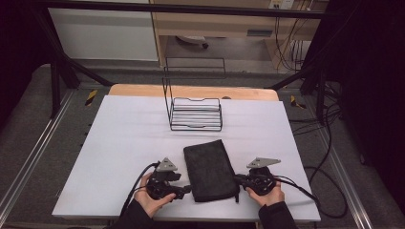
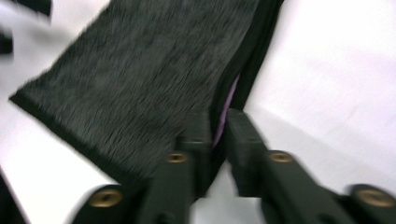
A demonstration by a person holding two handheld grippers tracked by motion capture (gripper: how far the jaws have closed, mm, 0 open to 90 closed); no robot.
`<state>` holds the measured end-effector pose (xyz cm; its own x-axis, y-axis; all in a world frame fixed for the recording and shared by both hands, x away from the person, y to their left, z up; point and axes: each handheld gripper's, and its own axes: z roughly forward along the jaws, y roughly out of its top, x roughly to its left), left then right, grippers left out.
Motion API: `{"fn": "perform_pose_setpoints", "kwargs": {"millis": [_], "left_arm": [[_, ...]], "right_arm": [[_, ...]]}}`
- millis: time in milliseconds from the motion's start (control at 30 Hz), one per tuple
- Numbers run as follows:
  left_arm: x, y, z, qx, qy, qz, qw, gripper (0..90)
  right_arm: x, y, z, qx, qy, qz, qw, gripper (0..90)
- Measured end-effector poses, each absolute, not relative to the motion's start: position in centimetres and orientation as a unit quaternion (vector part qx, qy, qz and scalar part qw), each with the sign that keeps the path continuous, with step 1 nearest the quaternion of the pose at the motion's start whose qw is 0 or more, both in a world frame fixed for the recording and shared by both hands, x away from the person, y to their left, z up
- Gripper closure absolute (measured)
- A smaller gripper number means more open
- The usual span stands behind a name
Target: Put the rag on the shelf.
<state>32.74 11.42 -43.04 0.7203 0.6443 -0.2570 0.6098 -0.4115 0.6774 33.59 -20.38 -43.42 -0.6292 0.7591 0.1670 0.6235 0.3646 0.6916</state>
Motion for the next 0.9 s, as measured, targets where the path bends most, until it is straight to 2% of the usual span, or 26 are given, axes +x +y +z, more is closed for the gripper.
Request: {"fn": "perform_pose_setpoints", "kwargs": {"millis": [33,67,267,467,533,600,633,733,867,900], "left_arm": [[32.6,10.9,-43.2,0.841,0.371,0.017,0.393,35.6],[32.4,10.5,-43.4,0.842,0.37,0.014,0.391,37.6],[31.8,8.8,-44.4,0.845,0.375,0.013,0.381,44.9],[31.3,9.0,-45.0,0.835,0.384,0.002,0.394,55.5],[31.1,8.8,-45.0,0.837,0.383,-0.001,0.391,64.2],[31.1,8.7,-44.9,0.837,0.384,-0.001,0.39,71.9],[31.2,8.7,-44.8,0.839,0.381,-0.002,0.388,78.9],[31.6,8.9,-44.7,0.839,0.38,-0.013,0.388,83.4],[32.0,9.5,-44.1,0.844,0.376,-0.021,0.382,84.5],[32.0,9.8,-43.8,0.845,0.374,-0.02,0.381,84.6]], "right_arm": [[33.7,-20.4,-43.3,0.421,0.817,0.382,0.099,70.4],[34.3,-20.5,-43.2,0.422,0.809,0.396,0.104,60.6],[36.0,-19.7,-43.6,0.426,0.806,0.398,0.106,58.1],[36.4,-19.4,-44.5,0.421,0.817,0.38,0.106,66.7],[36.3,-19.2,-44.7,0.424,0.817,0.38,0.095,73.8],[36.2,-19.1,-44.8,0.427,0.815,0.381,0.094,76.7],[36.2,-19.0,-44.8,0.434,0.812,0.381,0.087,80.1],[36.1,-19.0,-44.6,0.439,0.809,0.382,0.085,83.0],[35.8,-18.8,-44.3,0.439,0.807,0.383,0.091,83.5],[35.4,-18.8,-44.0,0.445,0.801,0.391,0.081,83.5]]}}
